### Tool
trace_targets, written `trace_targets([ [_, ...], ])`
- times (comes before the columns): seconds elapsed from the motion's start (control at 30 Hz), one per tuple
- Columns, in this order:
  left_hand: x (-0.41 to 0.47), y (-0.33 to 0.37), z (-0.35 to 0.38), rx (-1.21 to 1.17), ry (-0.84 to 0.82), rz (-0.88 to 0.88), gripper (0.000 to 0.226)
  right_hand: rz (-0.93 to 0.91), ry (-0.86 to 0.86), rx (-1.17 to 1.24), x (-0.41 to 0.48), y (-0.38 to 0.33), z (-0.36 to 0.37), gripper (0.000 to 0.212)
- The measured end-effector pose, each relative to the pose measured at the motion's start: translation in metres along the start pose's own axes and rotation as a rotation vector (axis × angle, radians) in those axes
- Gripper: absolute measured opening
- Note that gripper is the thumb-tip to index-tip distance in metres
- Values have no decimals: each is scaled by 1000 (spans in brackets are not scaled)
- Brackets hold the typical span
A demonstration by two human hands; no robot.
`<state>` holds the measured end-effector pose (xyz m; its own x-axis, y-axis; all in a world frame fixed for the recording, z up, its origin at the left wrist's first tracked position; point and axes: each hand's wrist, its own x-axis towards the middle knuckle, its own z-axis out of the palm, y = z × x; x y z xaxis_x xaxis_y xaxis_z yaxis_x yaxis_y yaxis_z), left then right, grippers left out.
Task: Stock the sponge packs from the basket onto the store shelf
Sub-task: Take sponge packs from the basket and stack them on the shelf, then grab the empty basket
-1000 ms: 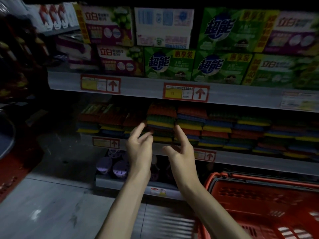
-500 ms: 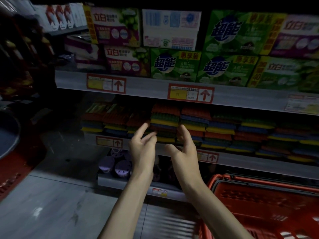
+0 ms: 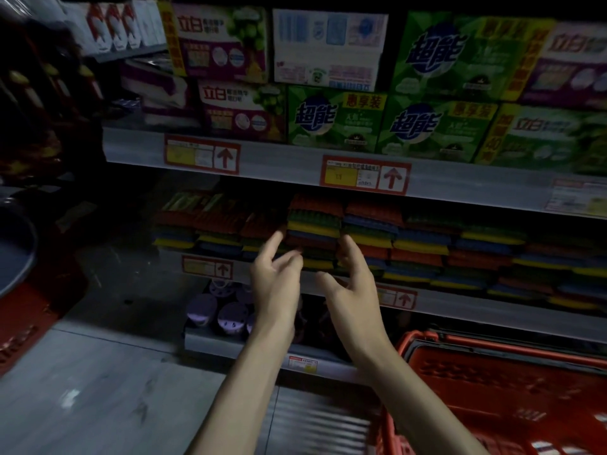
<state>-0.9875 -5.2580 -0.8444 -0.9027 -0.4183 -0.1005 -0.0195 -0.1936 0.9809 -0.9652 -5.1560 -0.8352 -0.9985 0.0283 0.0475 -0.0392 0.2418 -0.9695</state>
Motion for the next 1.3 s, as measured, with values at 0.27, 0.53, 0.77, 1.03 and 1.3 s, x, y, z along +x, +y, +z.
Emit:
trace_targets([
  [0.27, 0, -5, -3, 68, 34, 38, 49, -68, 21, -79, 1, 9, -1, 65],
  [0.53, -1, -5, 2, 69, 10, 36, 52, -20, -19, -50, 11, 7, -4, 67],
  [0.77, -2, -6, 2, 88, 3, 67, 55, -26, -39, -32, 12, 7, -8, 69],
  [1.03, -18, -13, -2, 230, -70, 169, 42, -139, -19, -163, 1, 15, -38, 63],
  [1.3, -71, -17, 12, 608, -257, 474, 39, -266, -3, -508, -32, 29, -136, 62],
])
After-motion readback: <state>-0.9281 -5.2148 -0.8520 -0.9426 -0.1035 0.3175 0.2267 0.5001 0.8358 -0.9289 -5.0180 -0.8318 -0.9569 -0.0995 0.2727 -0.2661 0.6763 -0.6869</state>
